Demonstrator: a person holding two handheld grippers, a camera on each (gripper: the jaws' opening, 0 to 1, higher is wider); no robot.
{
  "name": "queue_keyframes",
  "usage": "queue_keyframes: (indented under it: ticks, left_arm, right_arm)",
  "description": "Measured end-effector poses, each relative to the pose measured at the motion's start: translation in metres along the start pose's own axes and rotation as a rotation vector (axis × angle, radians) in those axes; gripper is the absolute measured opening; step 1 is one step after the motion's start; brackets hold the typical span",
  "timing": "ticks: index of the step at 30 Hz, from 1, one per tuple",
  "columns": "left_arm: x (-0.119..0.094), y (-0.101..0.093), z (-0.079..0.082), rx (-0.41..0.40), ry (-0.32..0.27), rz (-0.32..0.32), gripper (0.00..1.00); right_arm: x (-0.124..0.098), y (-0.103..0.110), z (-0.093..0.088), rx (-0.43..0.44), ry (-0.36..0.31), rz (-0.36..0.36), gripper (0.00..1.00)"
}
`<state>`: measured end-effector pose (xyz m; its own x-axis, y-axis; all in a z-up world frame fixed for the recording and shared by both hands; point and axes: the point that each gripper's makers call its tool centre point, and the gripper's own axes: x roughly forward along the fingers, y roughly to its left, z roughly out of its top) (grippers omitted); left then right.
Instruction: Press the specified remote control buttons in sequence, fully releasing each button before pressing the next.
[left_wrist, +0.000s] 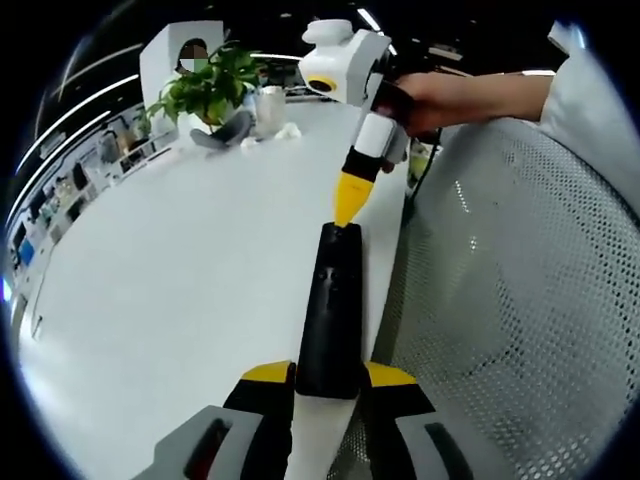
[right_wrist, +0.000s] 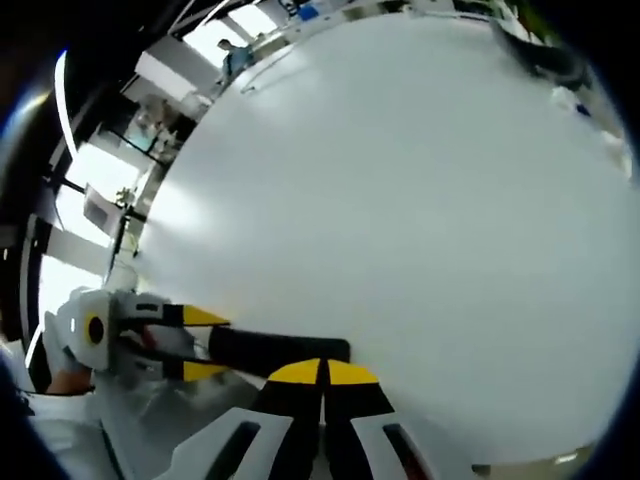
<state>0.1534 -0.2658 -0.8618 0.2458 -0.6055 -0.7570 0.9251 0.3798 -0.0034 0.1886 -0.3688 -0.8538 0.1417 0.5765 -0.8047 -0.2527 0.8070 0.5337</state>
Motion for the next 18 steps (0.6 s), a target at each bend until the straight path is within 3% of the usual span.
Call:
queue_keyframes:
  ticks: [6, 8, 16, 18]
  left_arm:
    - [-0.0005, -0.003, -0.0017, -0.02, 0.017, 0.026, 0.25]
    - [-0.0003, -0.0025, -0.0014, 0.008, 0.004, 0.013, 0.25]
    - [0.0, -0.0039, -0.0008, 0.022, -0.002, -0.001, 0.25]
    - [-0.0001, -0.0041, -0.0005, 0.025, -0.002, 0.0, 0.25]
  right_arm:
    - [0.0007, 0.0031, -0.0006, -0.024, -0.006, -0.004, 0.0]
    - [0.0003, 0.0027, -0.0006, -0.019, -0.004, 0.004, 0.0]
    - [-0.0006, 0.0015, -0.0003, 0.106, -0.01, 0.054, 0.0]
    - [-0.001, 0.0017, 0.0002, 0.181, -0.014, 0.079, 0.0]
